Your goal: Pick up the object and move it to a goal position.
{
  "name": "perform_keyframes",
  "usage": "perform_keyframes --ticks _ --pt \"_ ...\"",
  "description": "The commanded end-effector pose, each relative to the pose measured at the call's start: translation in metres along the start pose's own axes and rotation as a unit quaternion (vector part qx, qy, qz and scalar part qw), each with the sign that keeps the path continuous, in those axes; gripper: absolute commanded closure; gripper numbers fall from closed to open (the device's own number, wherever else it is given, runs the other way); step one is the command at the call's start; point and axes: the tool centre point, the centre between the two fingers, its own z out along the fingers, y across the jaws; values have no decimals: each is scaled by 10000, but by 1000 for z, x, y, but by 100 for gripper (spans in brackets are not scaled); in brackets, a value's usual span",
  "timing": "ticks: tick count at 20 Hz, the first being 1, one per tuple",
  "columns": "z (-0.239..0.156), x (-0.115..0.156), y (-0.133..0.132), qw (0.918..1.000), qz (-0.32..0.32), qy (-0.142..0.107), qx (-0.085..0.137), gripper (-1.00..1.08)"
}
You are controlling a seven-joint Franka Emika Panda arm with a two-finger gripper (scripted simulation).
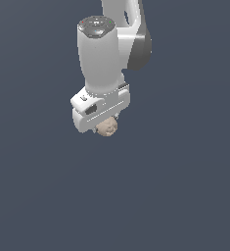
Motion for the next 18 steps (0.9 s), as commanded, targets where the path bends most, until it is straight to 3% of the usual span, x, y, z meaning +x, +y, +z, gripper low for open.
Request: perform_keyframes --ticks 1,9,18 --pt "-25 2 0 10000 0 -5 6 108" --pt "-74 7 2 10000 2 -6 6 108" --pt "-88 9 4 10000 4 -7 6 108"
